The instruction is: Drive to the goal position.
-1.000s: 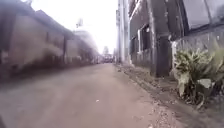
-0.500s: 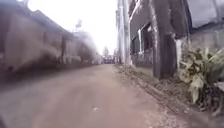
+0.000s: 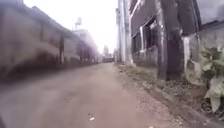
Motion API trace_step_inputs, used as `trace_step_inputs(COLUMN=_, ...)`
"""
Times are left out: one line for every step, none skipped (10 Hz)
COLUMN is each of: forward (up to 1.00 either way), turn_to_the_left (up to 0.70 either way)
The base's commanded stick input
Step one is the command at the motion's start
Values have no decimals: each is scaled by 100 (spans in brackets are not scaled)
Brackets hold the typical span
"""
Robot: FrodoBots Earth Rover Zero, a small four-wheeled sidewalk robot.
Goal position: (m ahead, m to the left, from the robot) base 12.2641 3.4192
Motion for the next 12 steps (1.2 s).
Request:
trace_step_inputs(forward=50, turn_to_the_left=1)
trace_step_inputs(forward=50, turn_to_the_left=1)
trace_step_inputs(forward=50, turn_to_the_left=1)
trace_step_inputs(forward=50, turn_to_the_left=1)
trace_step_inputs(forward=50, turn_to_the_left=1)
trace_step_inputs(forward=50, turn_to_the_left=1)
trace_step_inputs(forward=50, turn_to_the_left=1)
trace_step_inputs(forward=50, turn_to_the_left=1)
trace_step_inputs(forward=50, turn_to_the_left=1)
trace_step_inputs(forward=50, turn_to_the_left=1)
trace_step_inputs(forward=50, turn_to_the_left=1)
trace_step_inputs(forward=50, turn_to_the_left=1)
